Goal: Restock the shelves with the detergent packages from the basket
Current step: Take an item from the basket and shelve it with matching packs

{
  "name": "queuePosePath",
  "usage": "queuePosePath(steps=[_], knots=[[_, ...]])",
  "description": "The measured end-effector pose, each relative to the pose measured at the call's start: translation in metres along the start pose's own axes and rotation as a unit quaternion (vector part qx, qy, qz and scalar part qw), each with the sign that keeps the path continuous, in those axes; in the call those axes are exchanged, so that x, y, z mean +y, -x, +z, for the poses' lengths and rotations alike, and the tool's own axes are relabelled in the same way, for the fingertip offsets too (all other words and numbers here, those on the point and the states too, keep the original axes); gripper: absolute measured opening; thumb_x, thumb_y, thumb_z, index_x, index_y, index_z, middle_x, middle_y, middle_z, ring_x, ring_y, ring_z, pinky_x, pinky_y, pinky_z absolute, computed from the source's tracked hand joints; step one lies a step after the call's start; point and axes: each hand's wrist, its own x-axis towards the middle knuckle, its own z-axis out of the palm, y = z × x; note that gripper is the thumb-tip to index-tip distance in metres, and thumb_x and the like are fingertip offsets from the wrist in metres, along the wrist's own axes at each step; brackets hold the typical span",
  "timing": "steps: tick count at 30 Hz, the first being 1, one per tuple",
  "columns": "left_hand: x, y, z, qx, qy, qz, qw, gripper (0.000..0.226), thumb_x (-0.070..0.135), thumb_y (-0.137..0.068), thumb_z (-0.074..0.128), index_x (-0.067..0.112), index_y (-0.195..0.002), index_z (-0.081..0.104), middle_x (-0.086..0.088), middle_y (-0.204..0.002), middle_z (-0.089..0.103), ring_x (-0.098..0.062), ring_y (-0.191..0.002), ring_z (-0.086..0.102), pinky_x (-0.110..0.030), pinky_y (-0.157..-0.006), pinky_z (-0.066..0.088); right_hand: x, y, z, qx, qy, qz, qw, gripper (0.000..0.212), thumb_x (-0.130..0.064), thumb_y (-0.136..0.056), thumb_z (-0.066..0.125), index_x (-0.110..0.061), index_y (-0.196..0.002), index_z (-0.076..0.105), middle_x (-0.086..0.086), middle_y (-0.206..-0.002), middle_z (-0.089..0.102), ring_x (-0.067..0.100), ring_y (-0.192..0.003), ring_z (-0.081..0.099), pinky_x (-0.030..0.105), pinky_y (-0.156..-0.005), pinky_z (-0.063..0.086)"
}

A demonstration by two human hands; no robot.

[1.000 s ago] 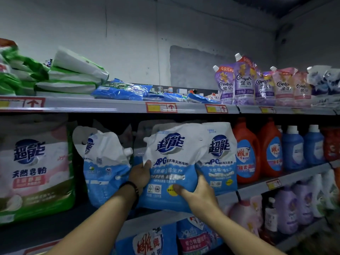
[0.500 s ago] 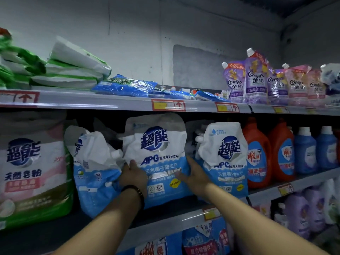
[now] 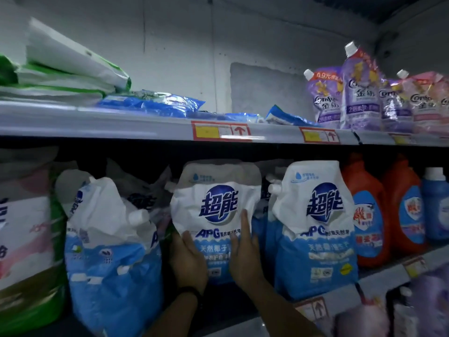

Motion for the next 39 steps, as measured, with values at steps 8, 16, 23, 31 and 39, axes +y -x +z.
queuePosePath(steps=[8, 16, 23, 31, 39], knots=[[0.01, -0.008, -0.006, -0.038, -0.107, 0.03, 0.993, 0.022, 0.03, -0.11, 0.04, 0.012, -0.117, 0.051, 0.001, -0.105, 0.052, -0.019, -0.093, 0.054, -0.03, -0.085, 0.038, 0.007, -0.007, 0.003, 0.007, 0.104, 0.008, 0.995, 0.067, -0.042, -0.111, 0.039, -0.064, -0.158, -0.003, 0.014, -0.147, 0.038, 0.029, -0.108, 0.063, 0.045, -0.093, 0.057], [0.046, 0.002, -0.045, -0.305, -0.192, -0.124, 0.925, 0.071, 0.014, -0.099, 0.06, -0.003, -0.156, 0.022, -0.024, -0.149, 0.051, -0.038, -0.136, 0.053, -0.041, -0.113, 0.043, -0.038, 0.017, -0.033, -0.209, 0.215, 0.113, 0.947, 0.094, -0.023, -0.106, 0.055, -0.035, -0.166, -0.017, 0.032, -0.161, 0.029, 0.036, -0.125, 0.058, 0.036, -0.104, 0.048], [0.095, 0.039, -0.152, -0.305, -0.163, 0.052, 0.937, 0.031, 0.016, -0.103, 0.049, 0.03, -0.124, 0.069, 0.007, -0.122, 0.072, -0.014, -0.108, 0.068, -0.015, -0.081, 0.046, -0.108, 0.068, -0.016, -0.142, 0.176, 0.049, 0.973, 0.043, -0.049, -0.081, 0.059, -0.016, -0.108, 0.058, 0.013, -0.117, 0.067, 0.034, -0.108, 0.067, 0.037, -0.084, 0.052], [0.076, 0.022, -0.259, -0.233, -0.115, 0.032, 0.965, 0.014, 0.021, -0.09, 0.064, 0.033, -0.095, 0.058, 0.004, -0.095, 0.065, -0.019, -0.079, 0.066, -0.036, -0.064, 0.055, -0.205, 0.081, 0.028, -0.146, 0.107, -0.006, 0.983, 0.047, -0.063, -0.091, 0.067, -0.023, -0.117, 0.064, 0.001, -0.114, 0.07, 0.026, -0.103, 0.068, 0.042, -0.09, 0.058], [0.057, 0.031, -0.276, -0.232, -0.145, -0.037, 0.961, 0.05, 0.04, -0.086, 0.075, 0.03, -0.125, 0.044, -0.002, -0.13, 0.053, -0.022, -0.101, 0.067, -0.043, -0.086, 0.061, -0.238, 0.078, 0.046, -0.131, 0.076, 0.056, 0.987, 0.038, -0.054, -0.097, 0.068, -0.017, -0.106, 0.067, 0.004, -0.103, 0.069, 0.029, -0.093, 0.064, 0.038, -0.078, 0.051]])
